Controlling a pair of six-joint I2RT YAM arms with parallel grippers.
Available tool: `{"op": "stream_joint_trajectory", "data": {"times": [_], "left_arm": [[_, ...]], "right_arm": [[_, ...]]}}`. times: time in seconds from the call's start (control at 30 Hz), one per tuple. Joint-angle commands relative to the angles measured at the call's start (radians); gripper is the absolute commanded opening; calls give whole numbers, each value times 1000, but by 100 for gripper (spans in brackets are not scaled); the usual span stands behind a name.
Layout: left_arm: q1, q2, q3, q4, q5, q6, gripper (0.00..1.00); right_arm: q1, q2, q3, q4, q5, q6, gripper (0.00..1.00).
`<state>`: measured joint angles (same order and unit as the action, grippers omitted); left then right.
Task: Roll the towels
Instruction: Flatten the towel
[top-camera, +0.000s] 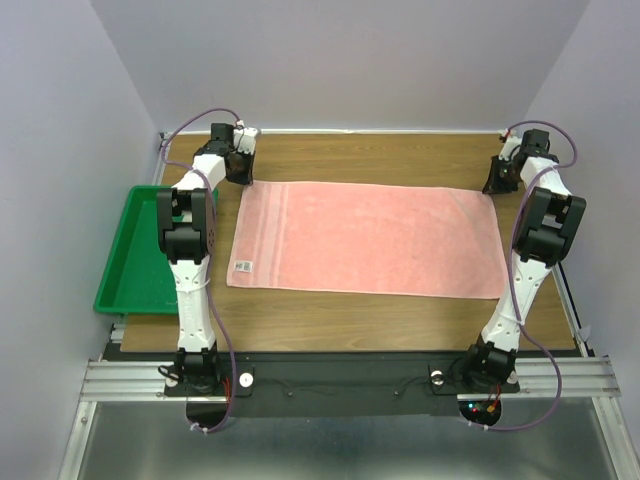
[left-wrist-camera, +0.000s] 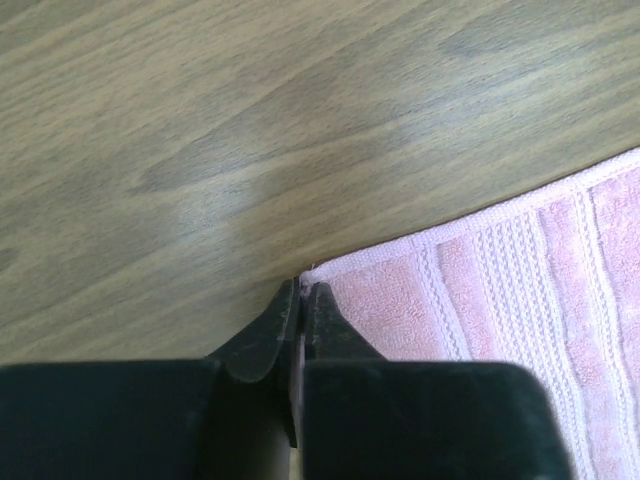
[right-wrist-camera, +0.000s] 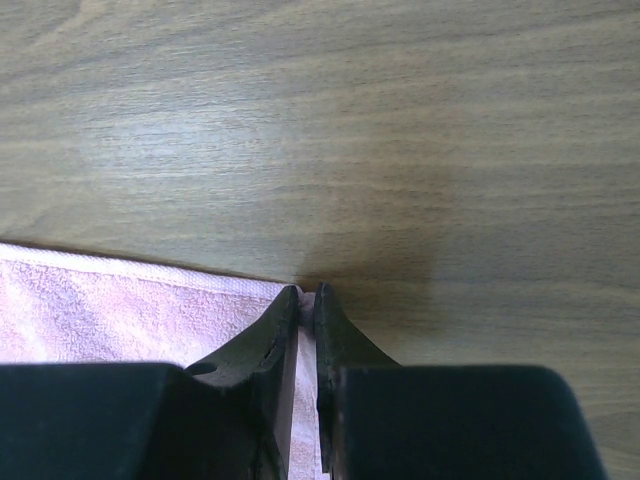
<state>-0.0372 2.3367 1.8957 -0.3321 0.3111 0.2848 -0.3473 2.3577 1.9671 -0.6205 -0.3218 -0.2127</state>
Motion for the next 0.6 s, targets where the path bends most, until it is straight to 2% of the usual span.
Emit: {"op": "stream_joint_trajectory", "data": {"times": [0.0, 0.27, 0.57], "left_arm": [[8, -33, 14, -1, 14, -1, 0], [28, -181, -104, 53, 31, 51, 0], [86, -396, -297, 120, 152, 174, 0]], "right_arm": [[-5, -21, 32, -7, -36, 3, 1], [-35, -115, 13, -7, -60, -17, 1], [-71, -273, -103, -15, -126, -116, 1]]}}
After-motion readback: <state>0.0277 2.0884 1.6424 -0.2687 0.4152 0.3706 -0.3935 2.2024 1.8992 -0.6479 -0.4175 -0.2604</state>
